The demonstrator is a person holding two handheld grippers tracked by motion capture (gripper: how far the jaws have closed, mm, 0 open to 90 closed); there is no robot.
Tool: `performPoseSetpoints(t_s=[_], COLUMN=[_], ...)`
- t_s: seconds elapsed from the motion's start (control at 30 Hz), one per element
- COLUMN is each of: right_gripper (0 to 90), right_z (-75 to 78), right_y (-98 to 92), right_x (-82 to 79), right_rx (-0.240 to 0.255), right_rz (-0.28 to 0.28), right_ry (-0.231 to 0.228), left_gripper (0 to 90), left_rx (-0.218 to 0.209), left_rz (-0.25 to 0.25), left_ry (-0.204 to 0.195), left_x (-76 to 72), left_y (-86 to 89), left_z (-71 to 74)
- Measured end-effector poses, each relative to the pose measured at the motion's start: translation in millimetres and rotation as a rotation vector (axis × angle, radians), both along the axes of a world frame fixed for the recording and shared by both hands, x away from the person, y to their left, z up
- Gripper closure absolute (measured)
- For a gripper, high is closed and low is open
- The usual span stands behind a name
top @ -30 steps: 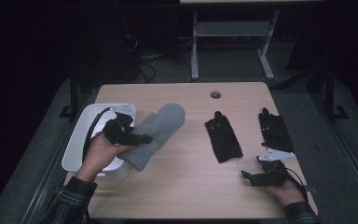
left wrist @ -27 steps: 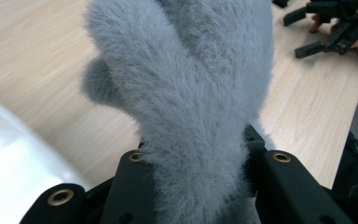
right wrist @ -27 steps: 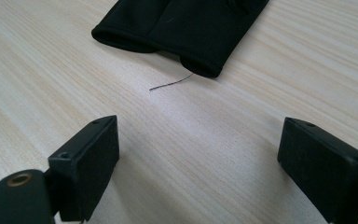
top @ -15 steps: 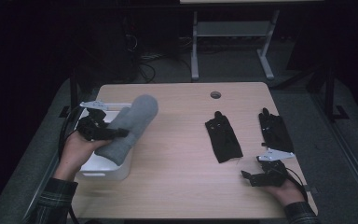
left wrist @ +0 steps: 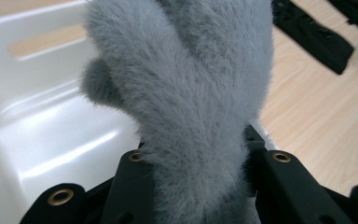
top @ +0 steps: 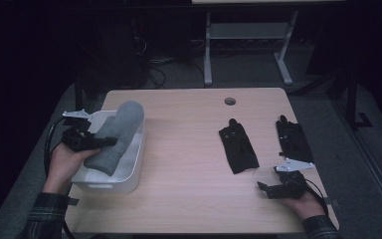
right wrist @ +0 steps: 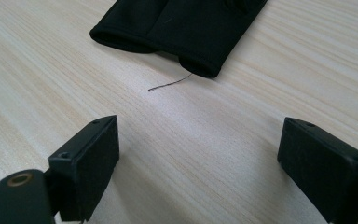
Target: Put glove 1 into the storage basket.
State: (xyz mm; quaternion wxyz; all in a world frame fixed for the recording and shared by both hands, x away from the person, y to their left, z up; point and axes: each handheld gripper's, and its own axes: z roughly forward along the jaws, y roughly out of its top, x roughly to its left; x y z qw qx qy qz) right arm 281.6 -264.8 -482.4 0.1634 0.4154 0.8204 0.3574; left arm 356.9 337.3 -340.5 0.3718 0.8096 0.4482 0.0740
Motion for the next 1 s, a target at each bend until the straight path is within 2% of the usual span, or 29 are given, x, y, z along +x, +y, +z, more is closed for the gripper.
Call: performPoseSetpoints(t_s=[0.1, 0.3, 0.37, 0.4, 0.5, 0.63, 0.77, 0.83, 0.87, 1.0], right_gripper=[12.4, 12.4, 12.4, 12.4, 12.4, 12.5, 12.5, 12.4, 12.4, 12.5], right_z=[0.1, 0.0, 0.0, 0.0, -0.1, 0.0, 0.1, 0.0, 0.0, 0.1], right_y=[0.2, 0.2, 0.2, 0.1, 0.1, 0.2, 0.2, 0.2, 0.2, 0.2], right_x=[0.0, 0.0, 0.1, 0.1, 0.1, 0.0, 0.0, 0.0, 0.1, 0.0], right_rx=[0.0, 0.001, 0.0, 0.0, 0.0, 0.001, 0.001, 0.001, 0.0, 0.001], right_rz=[-0.002, -0.003, -0.004, -0.002, -0.002, -0.004, -0.003, -0.004, -0.003, -0.004], right_ry=[0.001, 0.001, 0.001, 0.0, -0.001, 0.001, 0.001, 0.001, 0.001, 0.001], left_gripper=[66.3, 66.1, 65.5, 65.3, 64.1, 62.6, 57.3, 49.4, 42.8, 28.8], left_rx=[-0.003, 0.005, 0.018, 0.043, 0.083, 0.118, 0.088, 0.104, 0.106, 0.117], left_rz=[0.02, 0.039, 0.042, 0.032, 0.04, 0.052, 0.076, 0.09, 0.092, 0.102], left_ry=[0.024, 0.102, 0.126, 0.137, 0.162, 0.191, 0.198, 0.181, 0.176, 0.148], left_x=[4.4, 18.0, 21.8, 24.2, 30.6, 37.8, 38.9, 39.0, 38.9, 38.3], left_y=[4.5, 8.1, 7.3, 7.0, 5.0, 6.9, 10.7, 11.7, 11.7, 11.0], left_z=[-12.0, -37.5, -44.0, -46.9, -55.4, -66.4, -74.0, -74.7, -74.3, -71.5])
